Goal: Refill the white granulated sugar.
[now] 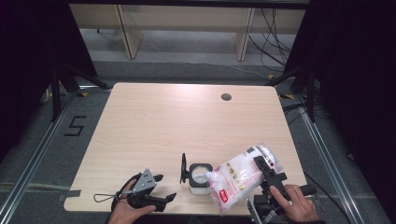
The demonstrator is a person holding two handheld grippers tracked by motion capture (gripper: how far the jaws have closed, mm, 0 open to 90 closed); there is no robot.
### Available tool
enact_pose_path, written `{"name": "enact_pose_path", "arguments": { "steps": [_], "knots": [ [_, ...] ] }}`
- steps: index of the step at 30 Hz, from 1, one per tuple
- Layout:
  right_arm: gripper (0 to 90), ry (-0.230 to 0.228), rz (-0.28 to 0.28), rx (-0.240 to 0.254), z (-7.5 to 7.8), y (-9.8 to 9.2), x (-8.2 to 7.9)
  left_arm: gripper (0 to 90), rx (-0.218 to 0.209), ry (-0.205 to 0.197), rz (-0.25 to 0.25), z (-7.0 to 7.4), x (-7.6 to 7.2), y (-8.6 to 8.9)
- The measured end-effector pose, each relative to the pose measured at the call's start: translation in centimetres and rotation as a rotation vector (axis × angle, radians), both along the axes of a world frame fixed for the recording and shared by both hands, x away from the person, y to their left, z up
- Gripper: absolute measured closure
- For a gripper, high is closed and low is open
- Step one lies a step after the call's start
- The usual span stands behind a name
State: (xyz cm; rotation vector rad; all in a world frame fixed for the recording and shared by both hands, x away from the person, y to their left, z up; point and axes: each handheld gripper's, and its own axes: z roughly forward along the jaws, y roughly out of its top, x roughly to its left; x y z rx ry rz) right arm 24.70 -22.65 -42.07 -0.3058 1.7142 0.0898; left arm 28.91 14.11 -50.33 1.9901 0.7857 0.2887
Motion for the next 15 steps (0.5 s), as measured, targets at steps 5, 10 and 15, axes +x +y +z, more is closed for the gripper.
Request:
{"name": "enact_pose_path", "arguments": {
  "steps": [5,10,15],
  "knots": [
    [42.1,-0.006,0.009,-0.013,0.10,-0.01,0.07,19.4,0.003,0.001,-0.007,0.01,0.08,0.08],
    [42.1,0.000,-0.006,-0.020,0.21,-0.02,-0.02,19.4,0.003,0.001,-0.001,0.01,0.02,0.03],
    [42.1,0.001,-0.011,-0.036,0.43,-0.06,-0.08,19.4,0.001,0.001,-0.002,-0.01,0.03,0.03]
  ]
}}
